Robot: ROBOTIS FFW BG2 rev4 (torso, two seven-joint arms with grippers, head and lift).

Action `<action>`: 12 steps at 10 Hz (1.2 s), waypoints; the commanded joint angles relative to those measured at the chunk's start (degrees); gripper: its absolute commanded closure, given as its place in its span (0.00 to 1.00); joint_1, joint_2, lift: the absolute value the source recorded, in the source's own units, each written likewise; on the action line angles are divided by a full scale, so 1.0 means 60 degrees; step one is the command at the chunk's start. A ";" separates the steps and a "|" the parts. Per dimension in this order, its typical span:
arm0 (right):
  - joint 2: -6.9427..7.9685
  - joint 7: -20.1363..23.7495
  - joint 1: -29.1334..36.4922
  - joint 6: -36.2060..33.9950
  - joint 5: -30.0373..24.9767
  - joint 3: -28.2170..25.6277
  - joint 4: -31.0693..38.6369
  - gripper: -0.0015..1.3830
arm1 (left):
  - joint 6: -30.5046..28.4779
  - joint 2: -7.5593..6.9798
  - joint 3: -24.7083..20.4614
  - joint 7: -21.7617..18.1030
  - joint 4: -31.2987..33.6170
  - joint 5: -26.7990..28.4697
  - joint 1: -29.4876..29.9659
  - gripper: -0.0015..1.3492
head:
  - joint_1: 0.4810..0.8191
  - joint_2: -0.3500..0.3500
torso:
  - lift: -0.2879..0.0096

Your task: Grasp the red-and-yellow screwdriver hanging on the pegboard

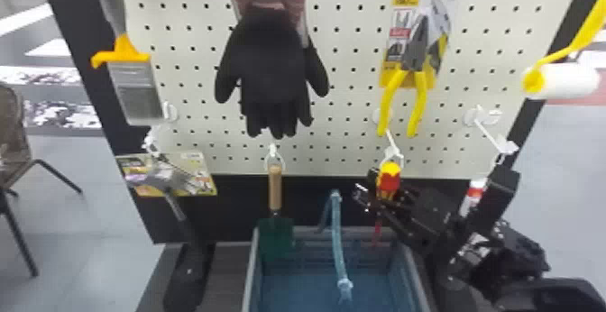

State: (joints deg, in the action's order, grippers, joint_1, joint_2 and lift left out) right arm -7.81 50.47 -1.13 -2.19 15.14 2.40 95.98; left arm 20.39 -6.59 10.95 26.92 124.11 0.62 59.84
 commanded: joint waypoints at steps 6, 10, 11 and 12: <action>-0.0002 -0.0282 0.0357 -0.0002 -0.0194 -0.0033 0.0515 0.85 | 0.0000 0.0000 0.0007 -0.0005 0.0000 -0.0002 0.0020 0.38 | 0.20 0.50 | 0.63; 0.0013 -0.0297 0.0357 -0.0002 -0.0282 -0.0033 0.0539 0.85 | 0.0000 0.0000 0.0007 -0.0005 0.0000 -0.0002 0.0020 0.38 | 0.20 0.50 | 0.63; 0.0013 -0.0326 0.0378 -0.0002 -0.0311 -0.0033 0.0586 0.90 | 0.0000 0.0000 0.0007 0.0010 0.0000 -0.0016 0.0020 0.38 | 0.20 0.50 | 0.63; 0.0013 -0.0414 0.0398 0.0057 -0.0311 -0.0033 0.0609 0.92 | 0.0000 0.0000 0.0007 -0.0005 0.0000 -0.0016 0.0020 0.38 | 0.20 0.50 | 0.63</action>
State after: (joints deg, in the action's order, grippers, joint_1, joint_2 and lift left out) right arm -7.73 48.13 1.19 -1.99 13.29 2.20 99.52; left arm 20.39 -6.59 10.99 26.92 124.11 0.56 59.95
